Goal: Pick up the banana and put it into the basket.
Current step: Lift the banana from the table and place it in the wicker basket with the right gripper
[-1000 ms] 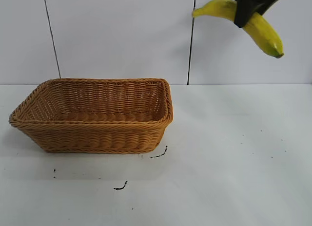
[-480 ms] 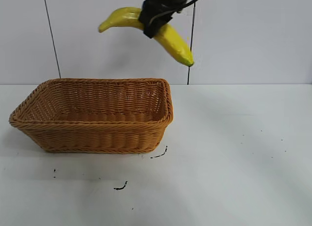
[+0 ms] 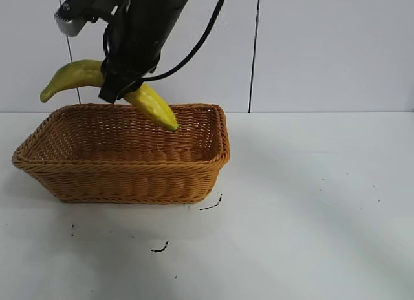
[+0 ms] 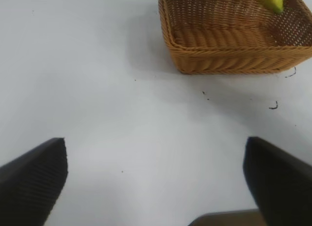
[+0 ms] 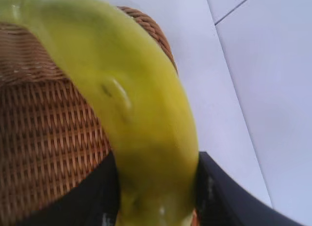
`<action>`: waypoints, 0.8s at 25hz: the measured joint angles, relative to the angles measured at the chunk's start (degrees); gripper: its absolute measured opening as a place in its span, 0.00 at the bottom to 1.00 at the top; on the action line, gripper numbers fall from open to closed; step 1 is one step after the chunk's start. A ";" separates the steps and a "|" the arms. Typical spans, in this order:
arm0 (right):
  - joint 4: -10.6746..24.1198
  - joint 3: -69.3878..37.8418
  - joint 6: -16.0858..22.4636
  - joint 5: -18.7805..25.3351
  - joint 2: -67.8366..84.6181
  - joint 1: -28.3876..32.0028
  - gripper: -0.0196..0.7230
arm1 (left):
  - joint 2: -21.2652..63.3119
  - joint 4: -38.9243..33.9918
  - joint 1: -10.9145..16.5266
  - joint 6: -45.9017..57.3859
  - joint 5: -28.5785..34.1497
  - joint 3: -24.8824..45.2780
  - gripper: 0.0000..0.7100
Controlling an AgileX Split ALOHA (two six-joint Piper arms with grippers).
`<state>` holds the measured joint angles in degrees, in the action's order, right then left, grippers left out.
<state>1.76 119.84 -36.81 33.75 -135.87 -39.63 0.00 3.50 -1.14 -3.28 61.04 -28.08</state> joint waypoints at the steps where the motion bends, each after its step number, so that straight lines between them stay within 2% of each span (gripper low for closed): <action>1: 0.22 0.00 0.00 -0.92 -0.63 0.00 0.46 | 0.00 0.00 0.00 0.00 0.00 0.00 0.98; 6: 1.62 0.00 0.00 -1.25 -2.72 0.00 0.46 | 0.00 0.00 0.00 0.00 0.00 0.00 0.98; 20: 1.97 0.00 0.00 -0.54 -6.10 0.34 0.46 | 0.00 0.00 0.00 0.00 0.00 0.00 0.98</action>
<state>3.73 119.84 -36.81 33.21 -141.97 -39.29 0.00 3.50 -1.14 -3.28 61.04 -28.08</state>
